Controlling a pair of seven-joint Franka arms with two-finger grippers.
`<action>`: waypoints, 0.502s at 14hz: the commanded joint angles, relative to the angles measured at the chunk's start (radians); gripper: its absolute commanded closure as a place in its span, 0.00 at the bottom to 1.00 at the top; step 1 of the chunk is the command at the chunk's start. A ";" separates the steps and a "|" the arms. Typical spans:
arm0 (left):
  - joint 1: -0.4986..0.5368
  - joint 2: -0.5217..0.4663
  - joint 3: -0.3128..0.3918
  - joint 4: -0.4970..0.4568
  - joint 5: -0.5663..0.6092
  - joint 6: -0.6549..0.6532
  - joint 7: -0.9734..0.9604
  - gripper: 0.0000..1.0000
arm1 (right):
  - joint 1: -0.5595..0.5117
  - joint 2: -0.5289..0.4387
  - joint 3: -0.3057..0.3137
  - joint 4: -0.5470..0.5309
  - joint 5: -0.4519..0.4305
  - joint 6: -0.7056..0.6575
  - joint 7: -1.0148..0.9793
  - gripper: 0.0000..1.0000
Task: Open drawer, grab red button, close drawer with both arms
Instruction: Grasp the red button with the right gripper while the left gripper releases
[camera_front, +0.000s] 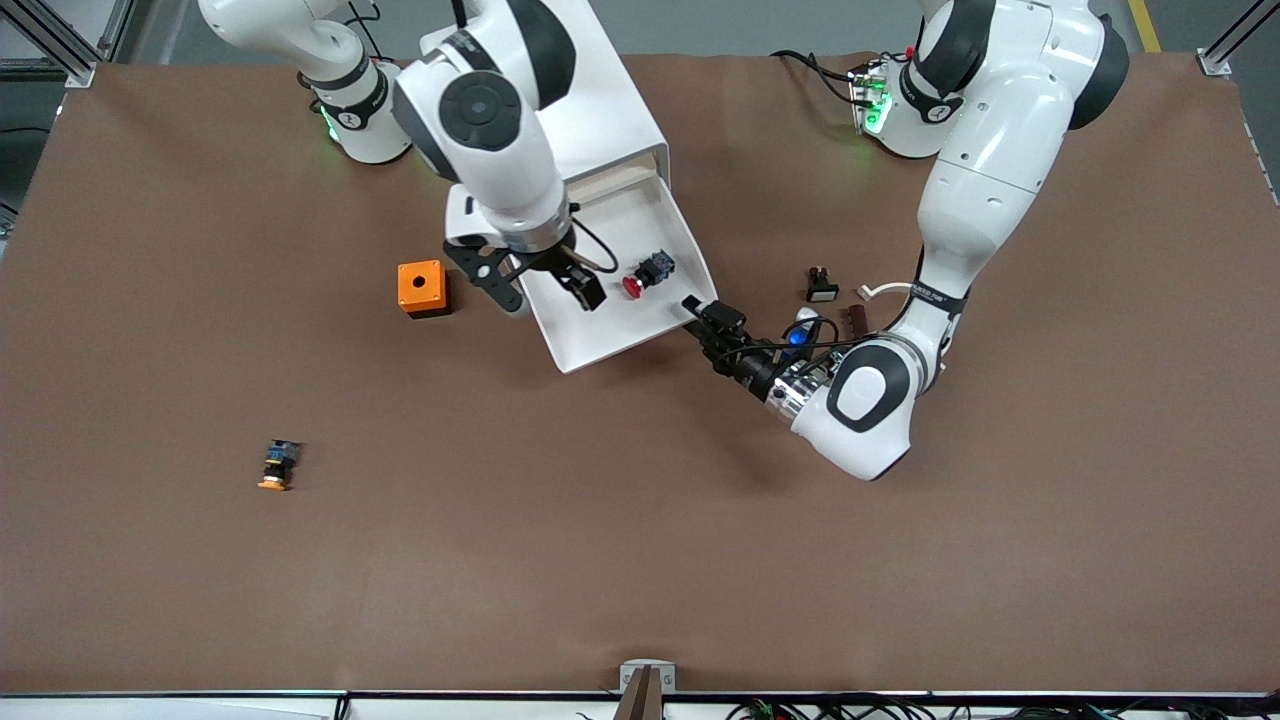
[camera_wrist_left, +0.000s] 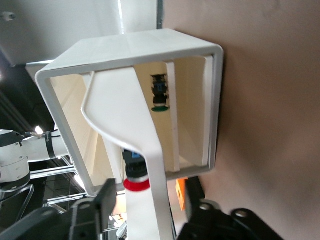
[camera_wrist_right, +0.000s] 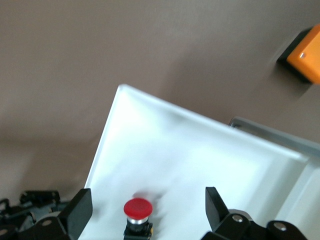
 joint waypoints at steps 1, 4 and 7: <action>0.017 -0.010 0.004 0.013 -0.012 0.026 0.097 0.08 | 0.059 0.050 -0.015 0.002 0.001 0.060 0.073 0.00; 0.017 -0.017 0.029 0.055 -0.009 0.032 0.293 0.01 | 0.105 0.113 -0.015 0.005 -0.007 0.126 0.142 0.00; 0.014 -0.024 0.061 0.105 0.040 0.032 0.604 0.01 | 0.131 0.148 -0.016 0.011 -0.009 0.146 0.169 0.00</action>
